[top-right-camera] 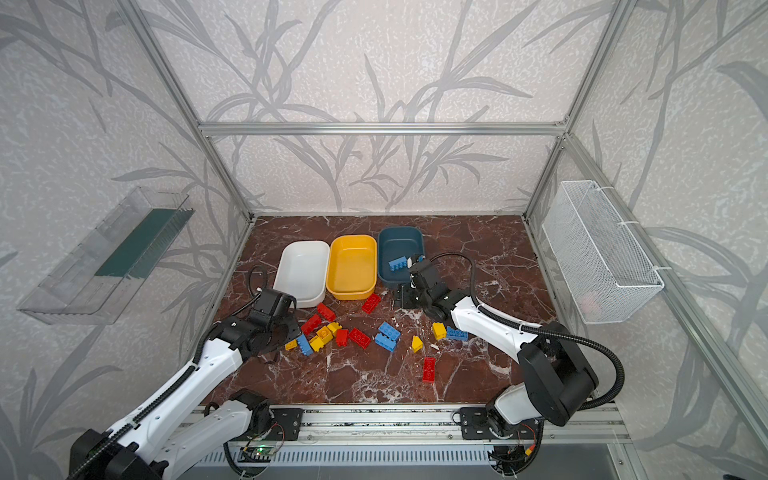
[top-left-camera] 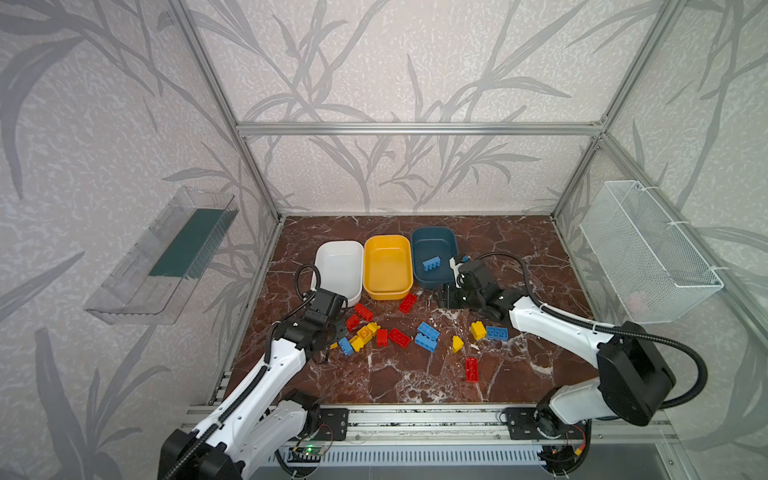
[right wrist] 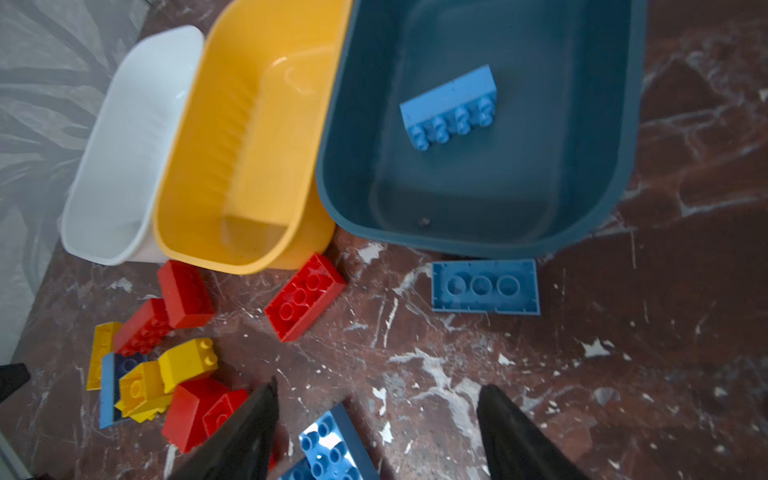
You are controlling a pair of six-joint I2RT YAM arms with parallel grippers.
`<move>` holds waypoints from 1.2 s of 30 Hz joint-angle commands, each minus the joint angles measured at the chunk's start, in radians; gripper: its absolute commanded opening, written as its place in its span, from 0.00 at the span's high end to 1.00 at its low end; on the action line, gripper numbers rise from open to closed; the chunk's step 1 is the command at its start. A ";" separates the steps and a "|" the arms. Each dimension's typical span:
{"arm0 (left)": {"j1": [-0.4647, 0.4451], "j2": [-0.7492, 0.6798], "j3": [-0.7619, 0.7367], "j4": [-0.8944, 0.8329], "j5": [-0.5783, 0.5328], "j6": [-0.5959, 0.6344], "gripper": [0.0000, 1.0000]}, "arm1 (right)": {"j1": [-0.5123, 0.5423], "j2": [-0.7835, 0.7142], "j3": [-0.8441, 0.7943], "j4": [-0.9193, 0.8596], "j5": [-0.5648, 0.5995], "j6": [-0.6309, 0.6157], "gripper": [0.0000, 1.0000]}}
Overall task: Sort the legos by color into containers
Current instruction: 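Grasp a blue brick in the pile with left gripper while right arm draws back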
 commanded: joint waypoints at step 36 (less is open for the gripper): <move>-0.111 0.329 -0.037 0.114 -0.057 -0.255 0.69 | -0.003 -0.067 -0.078 0.137 0.013 0.049 0.23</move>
